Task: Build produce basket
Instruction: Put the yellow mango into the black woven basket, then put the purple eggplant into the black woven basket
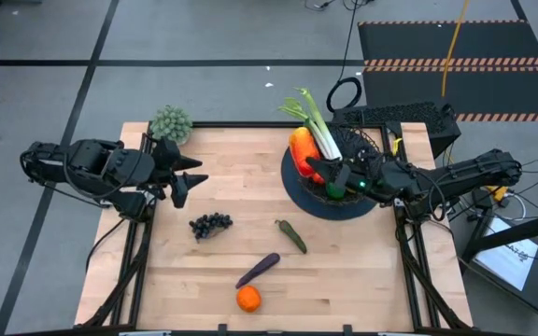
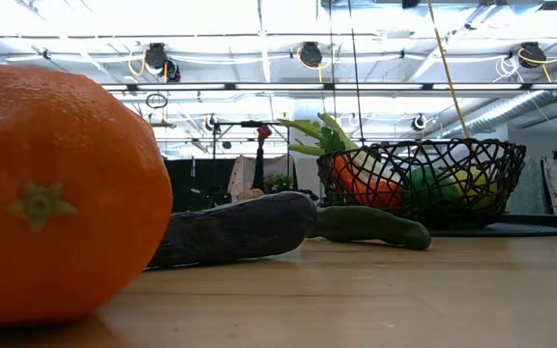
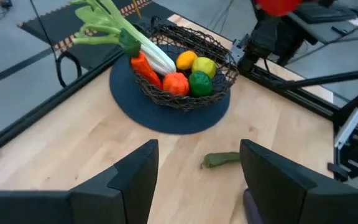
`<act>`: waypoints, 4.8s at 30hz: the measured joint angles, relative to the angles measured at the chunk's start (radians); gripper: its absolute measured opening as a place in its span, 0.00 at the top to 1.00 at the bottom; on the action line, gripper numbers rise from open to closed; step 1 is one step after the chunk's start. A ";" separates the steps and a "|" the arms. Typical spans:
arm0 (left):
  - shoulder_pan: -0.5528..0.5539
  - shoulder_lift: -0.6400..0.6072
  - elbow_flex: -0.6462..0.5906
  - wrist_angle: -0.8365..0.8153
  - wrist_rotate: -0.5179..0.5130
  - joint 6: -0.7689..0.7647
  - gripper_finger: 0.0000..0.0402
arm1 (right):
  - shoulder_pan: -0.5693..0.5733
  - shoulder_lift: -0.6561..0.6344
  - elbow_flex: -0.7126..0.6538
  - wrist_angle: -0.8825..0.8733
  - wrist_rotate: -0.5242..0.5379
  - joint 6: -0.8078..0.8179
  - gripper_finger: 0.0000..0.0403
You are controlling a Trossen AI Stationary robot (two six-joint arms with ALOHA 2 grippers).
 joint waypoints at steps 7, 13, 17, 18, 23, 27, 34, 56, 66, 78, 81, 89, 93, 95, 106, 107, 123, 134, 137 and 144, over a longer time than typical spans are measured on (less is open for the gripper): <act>0.000 0.000 0.000 -0.010 0.025 0.013 0.44 | -0.049 -0.036 0.000 -0.300 0.074 0.140 0.39; 0.000 0.000 0.000 -0.032 0.029 -0.008 0.44 | -0.151 -0.090 0.000 -0.699 0.074 0.331 0.39; 0.000 0.000 0.000 -0.032 0.021 -0.006 0.44 | -0.232 -0.096 0.000 -0.951 0.074 0.463 0.39; 0.000 0.000 0.000 -0.032 0.005 -0.002 0.44 | -0.254 -0.094 -0.002 -0.999 0.074 0.490 0.39; 0.007 0.011 0.001 -0.026 -0.104 0.079 0.44 | -0.354 -0.091 -0.091 -1.010 0.042 0.540 0.39; 0.040 0.020 0.001 -0.028 -0.155 0.152 0.44 | -0.433 -0.091 -0.211 -0.909 -0.057 0.564 0.39; 0.157 0.058 0.002 -0.023 -0.145 0.224 0.44 | -0.562 -0.091 -0.346 -0.719 -0.150 0.655 0.39; 0.282 0.119 0.000 0.052 0.137 0.275 0.44 | -0.704 -0.280 -0.373 -0.540 -0.395 0.405 0.18; 0.256 0.118 0.000 -0.112 0.399 0.103 0.44 | -0.398 -0.309 -0.373 0.175 -0.282 0.078 0.18; -0.082 0.118 0.000 -0.127 0.339 -0.135 0.44 | 0.199 -0.032 -0.250 0.226 0.171 0.033 0.18; -0.164 0.128 0.000 -0.124 0.279 -0.163 0.44 | 0.286 0.056 -0.164 0.224 0.204 -0.026 0.18; -0.294 0.230 0.000 -0.018 0.265 -0.173 0.44 | 0.408 0.214 0.067 0.073 0.204 -0.216 0.19; -0.326 0.320 0.000 0.069 0.266 -0.149 0.44 | 0.429 0.229 0.105 0.002 0.205 -0.289 0.25; -0.328 0.367 0.000 0.111 0.266 -0.125 0.44 | 0.434 0.227 0.104 0.002 0.205 -0.335 0.29; -0.285 0.615 0.000 0.307 0.185 -0.047 0.44 | 0.505 0.126 0.047 -0.113 0.130 -0.490 0.50; -0.281 0.636 0.000 0.313 0.185 -0.049 0.43 | 0.508 0.111 0.043 -0.134 0.122 -0.482 0.51; -0.245 0.904 0.000 0.376 0.215 -0.137 0.21 | 0.510 -0.093 -0.176 -0.178 0.046 -0.422 0.55; -0.174 1.000 0.000 0.379 0.325 -0.119 0.40 | 0.519 -0.134 -0.234 -0.178 0.042 -0.421 0.55; -0.163 1.008 0.000 0.377 0.342 -0.088 0.45 | 0.519 -0.139 -0.237 -0.179 0.042 -0.438 0.55; -0.140 1.026 0.000 0.403 0.371 -0.034 0.60 | 0.511 -0.167 -0.237 -0.179 0.046 -0.502 0.55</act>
